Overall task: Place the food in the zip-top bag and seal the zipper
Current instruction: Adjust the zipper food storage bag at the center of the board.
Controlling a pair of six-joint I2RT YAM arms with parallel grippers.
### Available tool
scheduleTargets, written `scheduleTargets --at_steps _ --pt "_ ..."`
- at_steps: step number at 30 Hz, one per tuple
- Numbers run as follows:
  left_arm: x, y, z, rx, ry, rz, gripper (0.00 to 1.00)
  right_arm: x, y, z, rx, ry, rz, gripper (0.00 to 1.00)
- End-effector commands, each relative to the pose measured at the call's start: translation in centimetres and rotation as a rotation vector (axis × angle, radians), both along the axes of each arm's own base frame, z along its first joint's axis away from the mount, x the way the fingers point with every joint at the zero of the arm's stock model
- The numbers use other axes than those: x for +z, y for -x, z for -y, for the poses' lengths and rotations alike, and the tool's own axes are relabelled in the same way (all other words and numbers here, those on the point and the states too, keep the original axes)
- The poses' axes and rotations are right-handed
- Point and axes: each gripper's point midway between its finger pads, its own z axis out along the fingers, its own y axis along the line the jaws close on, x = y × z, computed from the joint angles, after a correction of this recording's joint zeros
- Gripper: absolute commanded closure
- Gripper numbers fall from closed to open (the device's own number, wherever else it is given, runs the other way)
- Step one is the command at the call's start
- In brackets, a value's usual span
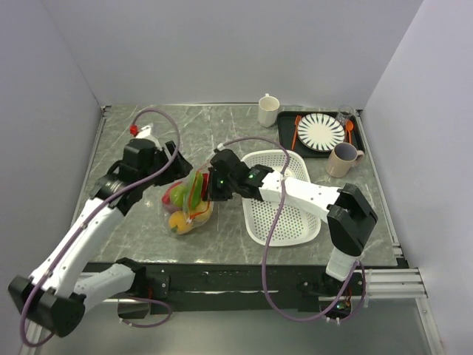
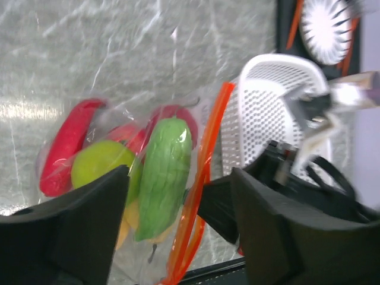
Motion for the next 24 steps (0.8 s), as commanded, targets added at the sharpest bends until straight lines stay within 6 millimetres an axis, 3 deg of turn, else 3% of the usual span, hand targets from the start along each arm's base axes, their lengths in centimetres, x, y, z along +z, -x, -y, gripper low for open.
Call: scheduleTargets --at_steps 1,3,4,6,7,9,12,13,21,22,24 --pt "5.0 0.9 -0.5 0.017 0.080 0.131 0.21 2.3 -0.7 0.7 -0.066 -0.048 0.049 1.00" --pt "5.3 1.8 -0.8 0.019 0.100 0.141 0.20 2.0 -0.6 1.1 -0.075 -0.046 0.052 1.00" --pt "4.3 2.3 -0.8 0.031 0.117 0.112 0.20 2.0 -0.8 1.4 -0.084 -0.046 0.059 1.00" --pt "4.2 3.8 -0.8 0.025 0.169 0.116 0.21 1.9 -0.7 1.7 -0.094 -0.047 0.063 1.00" --pt "2.9 4.3 -0.8 0.043 0.200 0.084 0.21 1.9 -0.8 1.8 -0.103 -0.045 0.069 1.00" --pt "3.0 5.8 -0.6 0.029 0.273 0.101 0.23 1.8 -0.8 2.0 -0.109 -0.047 0.070 1.00" --pt "1.1 7.5 0.1 0.014 0.378 0.053 0.27 1.6 -0.9 2.4 -0.123 -0.033 0.075 1.00" --pt "-0.3 7.8 0.3 0.030 0.410 0.012 0.29 1.5 -0.9 2.4 -0.125 -0.030 0.073 1.00" --pt "-3.4 10.2 1.7 0.019 0.593 -0.113 0.37 0.6 -1.1 3.5 -0.168 0.010 0.070 1.00" --pt "-4.2 10.9 2.1 0.034 0.671 -0.168 0.51 0.6 -1.2 3.5 -0.169 0.010 0.072 1.00" --pt "-3.9 11.5 3.0 -0.002 0.777 -0.176 0.56 0.3 -1.2 3.4 -0.170 0.013 0.063 1.00"
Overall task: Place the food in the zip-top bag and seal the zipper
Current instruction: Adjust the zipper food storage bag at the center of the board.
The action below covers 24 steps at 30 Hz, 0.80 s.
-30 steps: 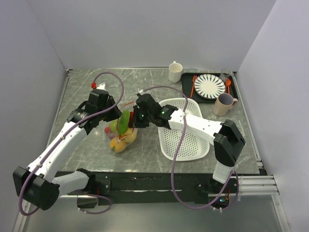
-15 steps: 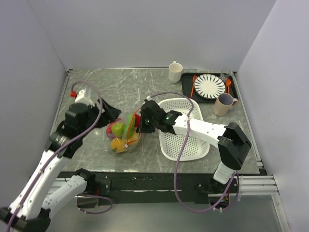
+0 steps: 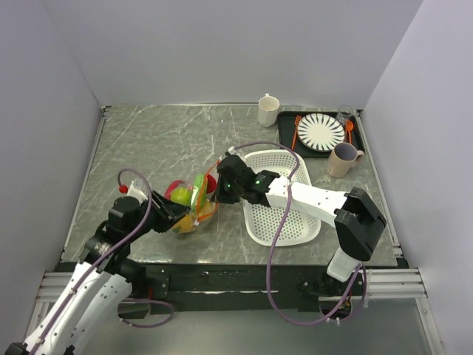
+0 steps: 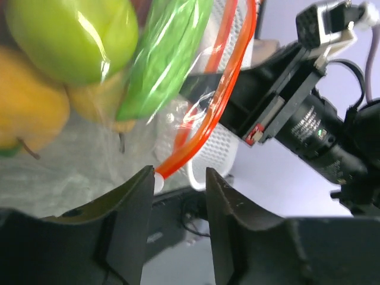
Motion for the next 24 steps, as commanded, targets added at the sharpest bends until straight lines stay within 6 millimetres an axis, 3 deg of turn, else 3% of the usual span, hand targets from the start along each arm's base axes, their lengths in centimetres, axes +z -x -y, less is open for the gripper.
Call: scheduleTargets --at_steps 1,6,13,24 --pt "1.1 1.5 1.7 -0.013 0.291 -0.039 0.55 1.4 -0.8 0.6 -0.044 -0.023 0.037 1.00" --pt "0.1 2.0 1.4 0.015 0.347 -0.069 0.55 1.1 -1.0 0.8 -0.049 0.003 0.032 1.00" --pt "-2.6 1.5 1.6 0.034 0.250 -0.218 0.59 1.4 -1.3 1.0 -0.055 -0.003 0.032 1.00" --pt "-4.5 1.1 2.1 0.052 0.291 -0.284 0.60 1.6 -2.0 1.7 -0.078 -0.021 0.041 1.00"
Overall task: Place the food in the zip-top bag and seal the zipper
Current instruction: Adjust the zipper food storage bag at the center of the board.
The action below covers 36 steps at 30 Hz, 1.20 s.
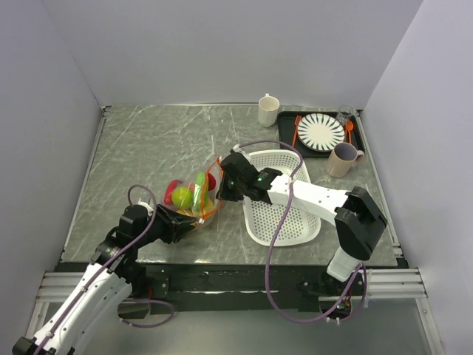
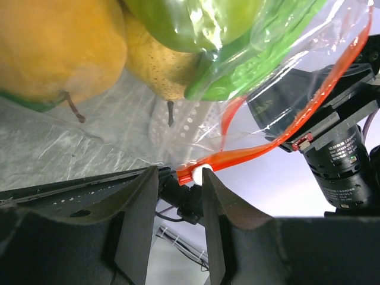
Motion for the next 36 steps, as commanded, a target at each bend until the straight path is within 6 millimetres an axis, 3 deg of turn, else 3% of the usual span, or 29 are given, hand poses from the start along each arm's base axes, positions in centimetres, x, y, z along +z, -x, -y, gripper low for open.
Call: scheduleTargets --at_steps 1,3,11,20,23,24,27,35,36 --pt "0.3 -0.5 0.2 0.004 0.016 0.008 0.61 2.1 -0.9 0.2 -0.027 -0.047 0.050 1.00" --pt "-0.8 -0.4 0.4 0.005 0.034 -0.027 0.62 1.9 -1.0 0.1 -0.022 -0.042 0.046 1.00" --pt "-0.1 -1.7 0.7 0.049 0.073 0.019 0.62 2.0 -0.5 -0.3 0.000 -0.070 0.040 1.00" --pt "-0.1 -2.3 2.8 0.037 0.094 0.027 0.64 1.9 0.1 -0.2 0.015 -0.085 0.030 1.00" --pt "0.0 -2.6 3.5 0.026 0.092 0.029 0.73 2.2 0.1 -0.1 0.015 -0.089 0.035 1.00" --pt "-0.2 -2.7 3.6 0.023 0.084 0.023 0.84 2.2 0.1 -0.1 0.015 -0.088 0.034 1.00" --pt "-0.4 -3.0 3.6 0.031 0.065 0.018 0.99 2.1 0.3 0.1 0.015 -0.086 0.031 1.00" --pt "-0.4 -3.7 2.4 0.083 -0.009 0.055 0.99 1.1 0.4 0.7 0.023 -0.040 0.023 0.99" --pt "-0.3 -3.9 2.2 0.088 -0.020 0.060 0.99 1.3 0.2 0.8 0.023 -0.026 0.028 0.89"
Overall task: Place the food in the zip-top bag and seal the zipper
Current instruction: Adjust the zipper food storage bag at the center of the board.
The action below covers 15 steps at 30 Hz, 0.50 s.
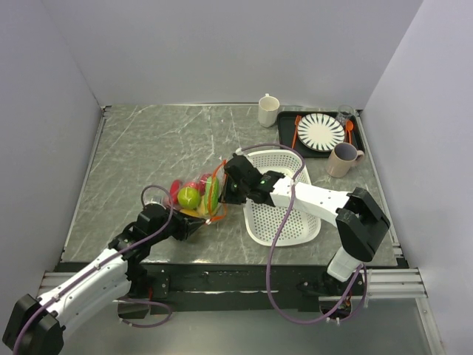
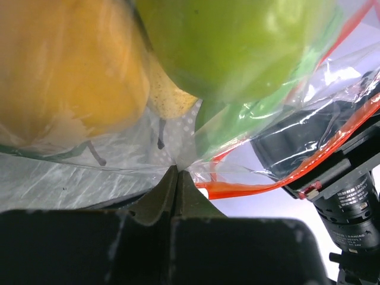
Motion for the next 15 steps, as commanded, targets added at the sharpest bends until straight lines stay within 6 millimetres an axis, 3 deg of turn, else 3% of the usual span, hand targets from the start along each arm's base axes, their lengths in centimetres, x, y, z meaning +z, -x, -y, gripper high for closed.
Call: scheduleTargets --at_steps 1,2,3,4,7,12,15 --pt "2.3 -1.8 -0.9 0.051 -0.049 0.094 0.99 2.8 -0.7 0.3 -0.001 -0.014 0.064 0.84" --pt "2.8 -2.2 -1.2 0.053 -0.066 0.117 0.99 3.1 -1.1 0.7 -0.009 -0.010 0.074 0.79" --pt "3.1 -2.3 -1.3 0.052 -0.073 0.124 0.99 3.9 -1.2 1.1 -0.021 -0.011 0.084 0.62" --pt "3.4 -2.5 -1.3 0.048 -0.078 0.138 0.99 4.3 -1.4 1.4 -0.031 -0.014 0.093 0.56" --pt "4.7 -3.1 -1.6 0.063 -0.107 0.168 0.99 5.8 -2.0 2.9 -0.069 -0.049 0.121 0.46" --pt "5.8 -3.5 -2.0 0.070 -0.141 0.189 0.99 8.2 -1.4 4.1 -0.091 -0.121 0.146 0.41" --pt "6.3 -3.6 -1.8 0.062 -0.137 0.202 0.99 9.5 0.0 3.4 -0.058 -0.196 0.132 0.40"
